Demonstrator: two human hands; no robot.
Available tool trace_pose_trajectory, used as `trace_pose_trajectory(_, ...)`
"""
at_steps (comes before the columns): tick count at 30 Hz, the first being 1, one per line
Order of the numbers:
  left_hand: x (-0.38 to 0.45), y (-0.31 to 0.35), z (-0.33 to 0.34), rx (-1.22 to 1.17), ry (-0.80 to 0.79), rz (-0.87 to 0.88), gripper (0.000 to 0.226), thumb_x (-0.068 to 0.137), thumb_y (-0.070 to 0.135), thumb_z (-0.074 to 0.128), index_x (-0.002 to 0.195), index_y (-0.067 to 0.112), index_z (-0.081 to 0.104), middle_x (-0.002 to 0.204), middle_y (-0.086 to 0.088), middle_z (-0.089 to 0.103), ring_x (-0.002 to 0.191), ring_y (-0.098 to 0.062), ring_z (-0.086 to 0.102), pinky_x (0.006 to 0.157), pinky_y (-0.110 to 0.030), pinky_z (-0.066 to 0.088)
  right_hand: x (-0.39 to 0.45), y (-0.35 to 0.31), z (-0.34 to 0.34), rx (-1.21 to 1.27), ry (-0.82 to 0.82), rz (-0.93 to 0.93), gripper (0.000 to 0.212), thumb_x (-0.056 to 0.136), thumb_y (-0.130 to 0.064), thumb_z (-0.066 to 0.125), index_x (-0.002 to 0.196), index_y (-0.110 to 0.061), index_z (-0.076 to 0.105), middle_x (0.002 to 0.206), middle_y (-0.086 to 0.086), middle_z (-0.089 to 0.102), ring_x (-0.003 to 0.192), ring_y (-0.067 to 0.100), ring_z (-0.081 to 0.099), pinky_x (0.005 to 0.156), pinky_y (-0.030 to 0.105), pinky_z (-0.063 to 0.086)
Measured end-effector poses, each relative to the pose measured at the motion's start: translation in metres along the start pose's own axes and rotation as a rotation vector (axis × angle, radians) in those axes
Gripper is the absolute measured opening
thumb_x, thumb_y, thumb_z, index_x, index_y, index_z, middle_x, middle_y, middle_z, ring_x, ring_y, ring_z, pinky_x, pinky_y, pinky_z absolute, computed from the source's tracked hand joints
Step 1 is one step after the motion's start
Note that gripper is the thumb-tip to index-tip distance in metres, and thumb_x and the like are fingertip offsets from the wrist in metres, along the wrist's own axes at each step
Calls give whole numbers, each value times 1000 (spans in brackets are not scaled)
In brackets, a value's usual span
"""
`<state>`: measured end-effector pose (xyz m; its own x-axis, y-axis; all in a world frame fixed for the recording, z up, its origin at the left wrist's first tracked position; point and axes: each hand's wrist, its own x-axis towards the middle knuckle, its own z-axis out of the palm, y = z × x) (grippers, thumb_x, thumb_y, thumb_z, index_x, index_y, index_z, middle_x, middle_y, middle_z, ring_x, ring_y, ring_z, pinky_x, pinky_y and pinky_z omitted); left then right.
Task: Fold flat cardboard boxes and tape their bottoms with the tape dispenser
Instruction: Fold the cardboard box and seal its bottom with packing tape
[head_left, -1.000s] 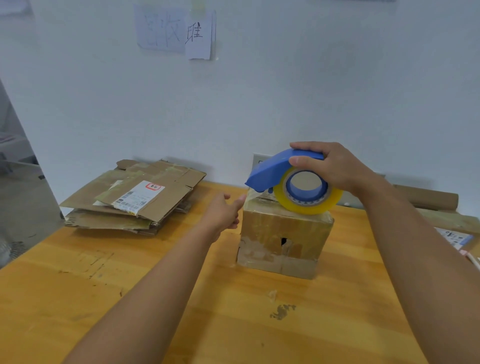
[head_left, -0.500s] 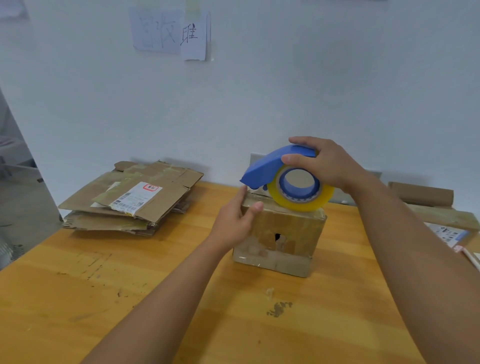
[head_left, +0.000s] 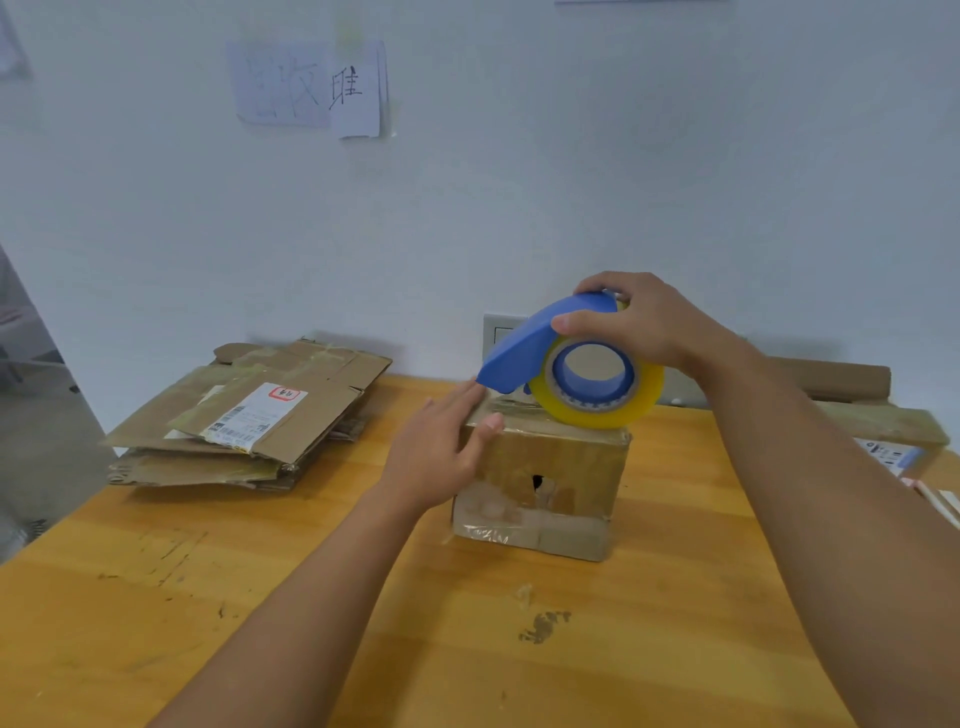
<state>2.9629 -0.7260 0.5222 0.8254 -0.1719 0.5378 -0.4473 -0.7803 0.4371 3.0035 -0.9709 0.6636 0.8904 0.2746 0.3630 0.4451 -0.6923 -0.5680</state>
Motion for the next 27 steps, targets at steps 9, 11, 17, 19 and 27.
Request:
trace_pose_trajectory(9, 2, 5, -2, 218, -47, 28, 56, 99, 58, 23, 148, 37, 40, 156, 11, 37, 135, -13, 44, 101, -30, 37, -25, 25, -23, 92, 62, 34, 41, 81, -55, 73, 115, -34, 63, 117, -8, 63, 106, 16, 61, 90, 33, 49)
trace_pose_trajectory(11, 4, 6, -3, 251, -67, 18, 56, 99, 58, 22, 147, 38, 41, 157, 10, 36, 139, -13, 39, 107, -31, 33, -25, 24, -19, 96, 71, 28, 44, 81, -55, 73, 117, -32, 63, 119, -5, 63, 107, 18, 60, 92, 34, 48)
trace_pose_trajectory(17, 10, 19, -7, 369, -98, 124, 55, 101, 52, 23, 145, 28, 45, 151, 8, 44, 143, -12, 32, 115, -30, 21, -26, 26, -14, 103, 113, 51, 54, 80, -59, 72, 123, -28, 63, 119, -4, 61, 105, 18, 59, 86, 29, 44)
trace_pose_trajectory(19, 10, 21, -7, 417, -115, 151, 59, 99, 63, 22, 144, 32, 44, 149, 8, 45, 139, -12, 35, 114, -32, 24, -26, 27, -12, 111, 125, 54, 53, 80, -59, 72, 122, -28, 63, 118, -4, 62, 105, 18, 59, 86, 30, 44)
trace_pose_trajectory(27, 13, 34, 4, 502, -193, 199, 81, 92, 74, 28, 144, 14, 45, 148, -2, 46, 137, -20, 41, 111, -34, 36, -23, 23, -9, 0, 107, 40, 56, 79, -63, 71, 121, -27, 61, 113, -4, 59, 97, 15, 56, 70, 19, 40)
